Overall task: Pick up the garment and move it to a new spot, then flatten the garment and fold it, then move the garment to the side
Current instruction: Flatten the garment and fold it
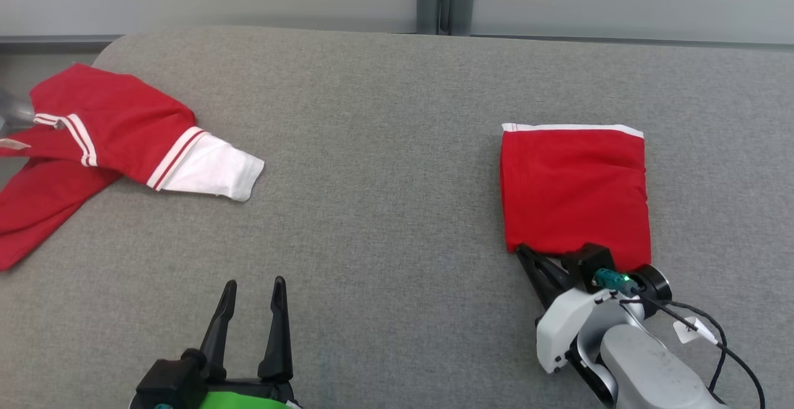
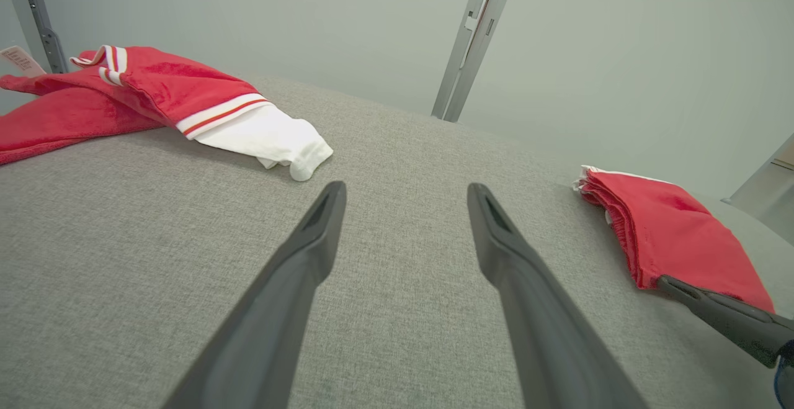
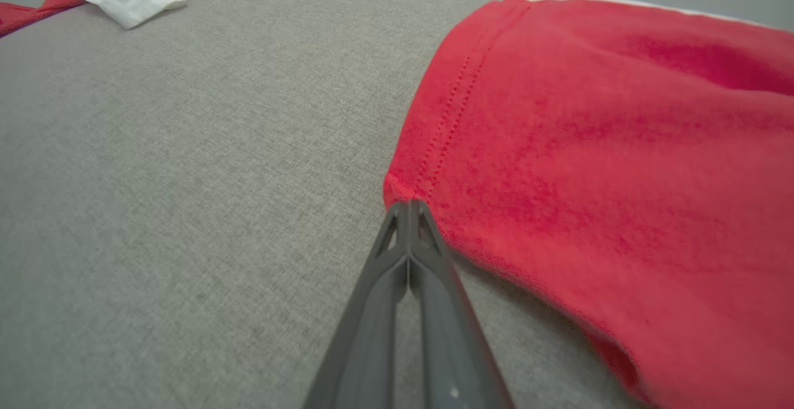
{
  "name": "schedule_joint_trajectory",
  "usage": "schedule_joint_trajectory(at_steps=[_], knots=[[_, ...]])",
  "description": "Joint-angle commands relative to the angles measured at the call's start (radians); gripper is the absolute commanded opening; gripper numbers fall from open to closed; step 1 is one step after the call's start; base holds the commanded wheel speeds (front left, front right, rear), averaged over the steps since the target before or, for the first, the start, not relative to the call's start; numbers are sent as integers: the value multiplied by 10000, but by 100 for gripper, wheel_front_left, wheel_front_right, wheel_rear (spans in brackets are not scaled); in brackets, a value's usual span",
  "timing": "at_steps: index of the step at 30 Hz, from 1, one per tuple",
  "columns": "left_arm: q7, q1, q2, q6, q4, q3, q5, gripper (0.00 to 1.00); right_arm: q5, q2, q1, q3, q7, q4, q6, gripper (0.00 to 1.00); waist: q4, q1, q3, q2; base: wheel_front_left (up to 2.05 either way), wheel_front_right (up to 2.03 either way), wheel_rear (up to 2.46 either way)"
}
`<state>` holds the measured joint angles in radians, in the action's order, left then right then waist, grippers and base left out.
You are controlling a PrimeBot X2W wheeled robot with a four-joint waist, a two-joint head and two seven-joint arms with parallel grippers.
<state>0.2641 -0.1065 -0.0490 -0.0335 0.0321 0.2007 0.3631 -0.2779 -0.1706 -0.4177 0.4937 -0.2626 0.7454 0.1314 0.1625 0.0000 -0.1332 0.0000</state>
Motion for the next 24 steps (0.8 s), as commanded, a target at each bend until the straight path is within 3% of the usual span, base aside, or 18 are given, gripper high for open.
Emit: schedule_joint_trajectory(at_steps=[1, 4, 9, 11, 12, 13, 14, 19, 24], knots=[[3, -142, -31, 56, -35, -57, 23, 100, -109, -87, 212, 166, -25, -206, -15, 0, -221, 0, 176, 0, 0, 0, 0], [3, -259, -32, 56, -68, -182, 37, 100, -466, -285, 651, 16, -27, -1097, -15, 0, -458, 0, 351, 0, 0, 0, 0], [2, -527, -31, 25, -91, -489, -59, 100, -401, -703, 1756, -1102, -26, -3285, -15, 0, -918, 0, 715, 0, 0, 0, 0], [3, -644, -32, -2, -42, -578, -204, 100, -299, -885, 2345, -1722, -26, -4146, -15, 28, -1092, 0, 842, 0, 0, 0, 0], [3, -687, -32, -9, -28, -620, -233, 100, -131, -977, 2635, -2071, -26, -4639, -15, 47, -1170, 0, 914, 0, 0, 0, 0], [3, -715, -29, -35, -16, -645, -275, 100, -23, -1025, 2892, -2400, -26, -4976, -16, 87, -1222, 0, 976, 0, 0, 0, 0], [3, -746, -31, -56, 14, -706, -305, 100, 81, -1029, 3247, -2760, -27, -5302, -15, 100, -1283, 0, 1048, 0, 0, 0, 0], [3, -846, -27, -117, 230, -847, -315, 100, 583, -1201, 4401, -3958, -27, -5990, -15, 100, -1439, 0, 1214, 0, 0, 0, 0], [3, -830, -32, -196, 449, -665, -327, 100, 565, -1006, 5078, -4818, -27, -5918, -15, 100, -1480, 0, 1305, 0, 0, 0, 0]])
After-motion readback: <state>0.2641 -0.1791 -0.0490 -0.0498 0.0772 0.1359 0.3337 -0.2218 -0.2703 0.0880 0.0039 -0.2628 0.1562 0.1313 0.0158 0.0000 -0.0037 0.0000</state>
